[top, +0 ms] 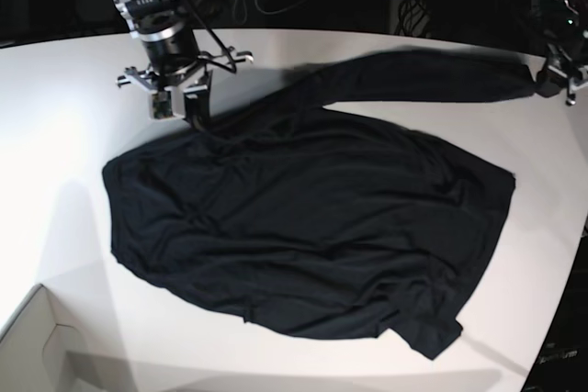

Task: Layout the t-shirt on the table in an organized manner, then fold the t-shirt properly
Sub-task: 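Lay the stretched sleeve on the table and release the left gripper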

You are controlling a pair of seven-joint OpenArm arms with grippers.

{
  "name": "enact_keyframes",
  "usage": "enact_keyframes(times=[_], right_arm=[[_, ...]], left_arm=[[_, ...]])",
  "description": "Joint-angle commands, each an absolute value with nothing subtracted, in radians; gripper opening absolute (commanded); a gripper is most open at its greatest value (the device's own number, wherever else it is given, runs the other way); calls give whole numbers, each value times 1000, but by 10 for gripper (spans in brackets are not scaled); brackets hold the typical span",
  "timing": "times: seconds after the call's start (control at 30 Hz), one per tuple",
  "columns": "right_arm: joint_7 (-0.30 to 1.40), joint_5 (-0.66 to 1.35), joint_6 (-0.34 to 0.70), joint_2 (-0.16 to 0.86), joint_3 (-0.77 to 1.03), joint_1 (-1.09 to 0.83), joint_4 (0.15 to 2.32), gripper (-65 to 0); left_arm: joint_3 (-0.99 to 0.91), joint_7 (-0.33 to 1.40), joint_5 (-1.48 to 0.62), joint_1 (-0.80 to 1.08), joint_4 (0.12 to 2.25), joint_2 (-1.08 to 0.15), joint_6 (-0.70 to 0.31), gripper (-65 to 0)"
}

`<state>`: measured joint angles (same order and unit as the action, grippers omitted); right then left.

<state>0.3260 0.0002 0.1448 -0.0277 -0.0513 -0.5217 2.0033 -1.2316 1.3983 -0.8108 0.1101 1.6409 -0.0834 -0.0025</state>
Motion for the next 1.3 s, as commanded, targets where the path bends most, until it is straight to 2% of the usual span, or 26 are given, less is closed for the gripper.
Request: enact_keyframes(times=[0.0,0.17,0.33,0.67,0.93,1.27], right_arm=[[297,5,150,-28,-51,-509,2025,-650],[297,5,147,-28,-48,-492,2025,-650],[298,5,147,-27,-48,-484,2025,-650],[298,5,145,-25,-47,-487,2022,-650],[298,5,148,-21,-5,-518,1968,-650],[297,5,150,-10,28,-572,1934,-650]], left_arm=[[-1207,1396,-811,90,1635,-97,4,-646],[-1168,1382,-723,15,1514,-108,5,-646],[-1168,1385,-702,-44,1412,-174,5,-645],[-1173,1391,-705,-91,1415,-225,-4,-645],[-1245,1391,-707,-127,1403,-263,-4,-645],[-1247,1391,-694,-120,1403,-257,-5,-645]])
